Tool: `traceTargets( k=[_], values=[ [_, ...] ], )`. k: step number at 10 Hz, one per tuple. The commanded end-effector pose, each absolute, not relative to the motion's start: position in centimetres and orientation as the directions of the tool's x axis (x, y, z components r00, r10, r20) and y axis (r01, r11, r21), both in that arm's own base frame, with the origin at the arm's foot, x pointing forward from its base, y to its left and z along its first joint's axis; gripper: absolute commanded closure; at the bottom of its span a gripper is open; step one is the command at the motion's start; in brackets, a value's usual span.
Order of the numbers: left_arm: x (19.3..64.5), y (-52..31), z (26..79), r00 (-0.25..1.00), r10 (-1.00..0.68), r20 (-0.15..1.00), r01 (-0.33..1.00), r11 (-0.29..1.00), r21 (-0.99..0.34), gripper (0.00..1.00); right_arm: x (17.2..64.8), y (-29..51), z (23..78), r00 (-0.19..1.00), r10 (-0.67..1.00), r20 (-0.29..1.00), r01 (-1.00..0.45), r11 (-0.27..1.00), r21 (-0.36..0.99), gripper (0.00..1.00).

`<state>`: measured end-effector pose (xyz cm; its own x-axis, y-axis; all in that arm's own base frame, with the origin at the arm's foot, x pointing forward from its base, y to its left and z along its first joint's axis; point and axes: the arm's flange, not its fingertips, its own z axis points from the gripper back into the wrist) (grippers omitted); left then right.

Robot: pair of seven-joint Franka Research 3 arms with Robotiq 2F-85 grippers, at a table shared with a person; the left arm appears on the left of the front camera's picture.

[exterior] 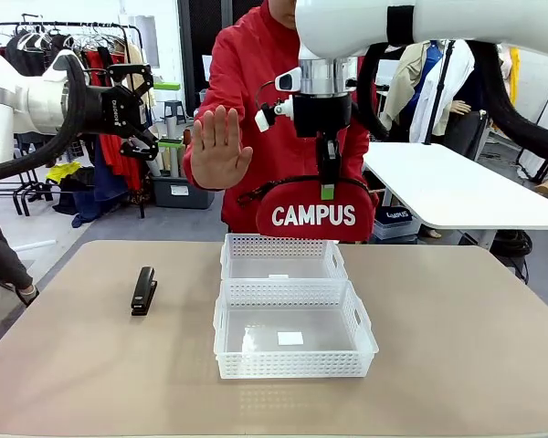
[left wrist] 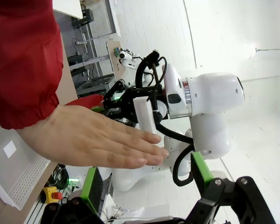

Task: Distribute items into two baskets.
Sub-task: Move the picked Pencil pouch towards the Organizing basket indicated by the person, stopping as directed.

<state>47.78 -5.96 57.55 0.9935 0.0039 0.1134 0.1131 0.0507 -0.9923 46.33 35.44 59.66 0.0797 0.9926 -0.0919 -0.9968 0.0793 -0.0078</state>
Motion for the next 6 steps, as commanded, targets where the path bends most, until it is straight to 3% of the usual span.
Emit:
traceTargets(
  k=[1, 6],
  values=[
    [47.71, -5.91, 57.74, 0.993, 0.005, 0.117, 0.116, 0.049, -0.992, 0.00, 46.27, 35.46, 59.43, 0.078, 0.992, -0.099, -0.997, 0.078, 0.001, 1.00],
    [47.71, -5.91, 57.74, 0.993, 0.005, 0.117, 0.116, 0.049, -0.992, 0.00, 46.27, 35.46, 59.43, 0.078, 0.992, -0.099, -0.997, 0.078, 0.001, 1.00]
  ],
)
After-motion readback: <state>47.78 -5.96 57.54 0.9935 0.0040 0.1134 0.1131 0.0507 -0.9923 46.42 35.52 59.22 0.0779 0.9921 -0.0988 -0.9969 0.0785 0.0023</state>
